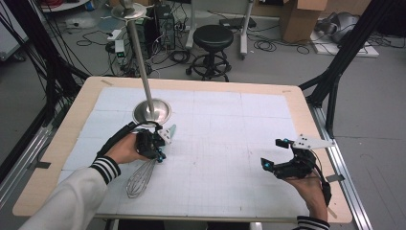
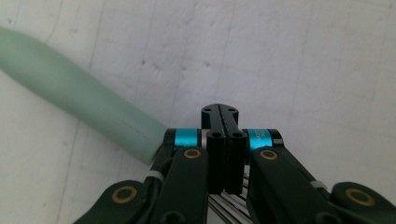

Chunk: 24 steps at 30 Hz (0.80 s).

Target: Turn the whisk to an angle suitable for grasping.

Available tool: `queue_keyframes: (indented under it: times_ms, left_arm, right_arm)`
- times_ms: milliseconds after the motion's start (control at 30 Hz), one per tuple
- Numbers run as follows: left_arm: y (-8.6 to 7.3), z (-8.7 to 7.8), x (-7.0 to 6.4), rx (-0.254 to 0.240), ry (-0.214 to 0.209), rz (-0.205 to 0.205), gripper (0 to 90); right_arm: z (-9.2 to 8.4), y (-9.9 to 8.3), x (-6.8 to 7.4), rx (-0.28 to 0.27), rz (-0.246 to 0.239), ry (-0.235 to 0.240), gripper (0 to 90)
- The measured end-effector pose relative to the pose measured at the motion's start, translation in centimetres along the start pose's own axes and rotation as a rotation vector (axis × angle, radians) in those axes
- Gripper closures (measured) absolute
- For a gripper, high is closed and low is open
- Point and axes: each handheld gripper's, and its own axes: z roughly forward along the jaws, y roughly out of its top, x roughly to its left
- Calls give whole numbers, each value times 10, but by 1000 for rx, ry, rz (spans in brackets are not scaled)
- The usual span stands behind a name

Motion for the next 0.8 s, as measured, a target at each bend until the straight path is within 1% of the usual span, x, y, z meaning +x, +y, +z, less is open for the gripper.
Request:
queue_keyframes:
  times_ms: [33, 67, 100, 167, 300, 400, 500, 567, 633, 800]
  left_arm:
    - [-5, -3, 1, 0, 7, -2, 898]
    - [-5, -3, 1, 0, 7, -2, 898]
    - [-7, -5, 1, 0, 12, -9, 898]
    - [-12, -7, 2, 8, 21, -8, 898]
    - [-19, -12, 4, -2, 29, -27, 898]
    - [-22, -14, 5, 0, 35, -27, 898]
    - [-25, -13, 7, 5, 46, -43, 898]
    - [-27, -14, 8, 6, 47, -45, 898]
    - [-27, -15, 8, 5, 45, -38, 898]
    - [-26, -16, 7, -8, 47, -42, 898]
  right_arm:
    - [0, 0, 0, 2, 1, -1, 8]
    - [1, 0, 0, 2, -1, -1, 8]
    - [1, 0, 0, 2, -1, -1, 8]
    - [1, 0, -1, 2, 1, -1, 8]
    - [2, 0, -1, 5, 1, -2, 8]
    - [2, 0, -1, 6, -1, -3, 8]
    - [2, 0, -1, 5, 0, -1, 8]
    - [2, 0, -1, 5, 1, -1, 8]
    - [2, 0, -2, 1, 0, -2, 8]
    - [2, 0, -2, 1, 1, -1, 8]
